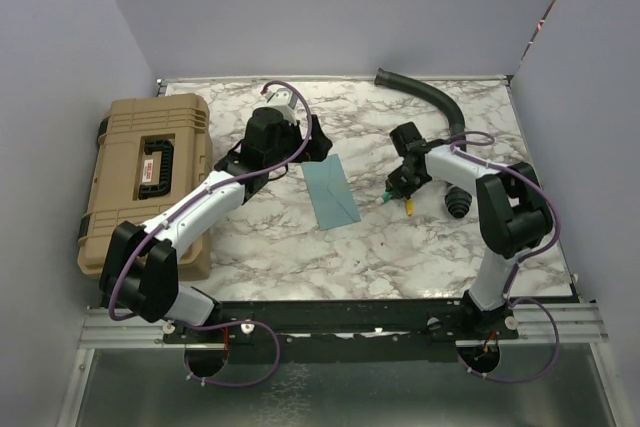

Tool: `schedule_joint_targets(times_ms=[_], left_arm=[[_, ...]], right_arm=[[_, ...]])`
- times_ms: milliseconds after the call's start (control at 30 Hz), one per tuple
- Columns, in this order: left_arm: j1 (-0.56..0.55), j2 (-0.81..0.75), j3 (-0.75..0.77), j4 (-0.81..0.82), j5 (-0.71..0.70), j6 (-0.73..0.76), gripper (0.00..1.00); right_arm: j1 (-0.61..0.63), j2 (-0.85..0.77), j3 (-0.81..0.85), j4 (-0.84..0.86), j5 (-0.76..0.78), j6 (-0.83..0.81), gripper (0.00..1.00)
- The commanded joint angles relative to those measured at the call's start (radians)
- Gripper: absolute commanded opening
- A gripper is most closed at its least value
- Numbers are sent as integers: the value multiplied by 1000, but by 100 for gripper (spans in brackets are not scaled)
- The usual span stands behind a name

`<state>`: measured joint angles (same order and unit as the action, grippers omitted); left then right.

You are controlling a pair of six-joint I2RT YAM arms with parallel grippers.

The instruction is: Place the letter into the envelope and seal it

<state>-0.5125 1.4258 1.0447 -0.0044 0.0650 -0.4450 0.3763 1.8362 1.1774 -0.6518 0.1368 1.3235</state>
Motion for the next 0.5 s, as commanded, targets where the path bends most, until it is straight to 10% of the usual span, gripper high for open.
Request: schedule_joint_targets(times_ms=[0, 467], left_arm=[[0, 34, 11, 47, 127, 9, 99], [0, 84, 48, 381, 575, -225, 84]], right_arm=[[-4, -63, -29, 118, 65, -168, 6], [-4, -483, -178, 825, -628, -740, 0]])
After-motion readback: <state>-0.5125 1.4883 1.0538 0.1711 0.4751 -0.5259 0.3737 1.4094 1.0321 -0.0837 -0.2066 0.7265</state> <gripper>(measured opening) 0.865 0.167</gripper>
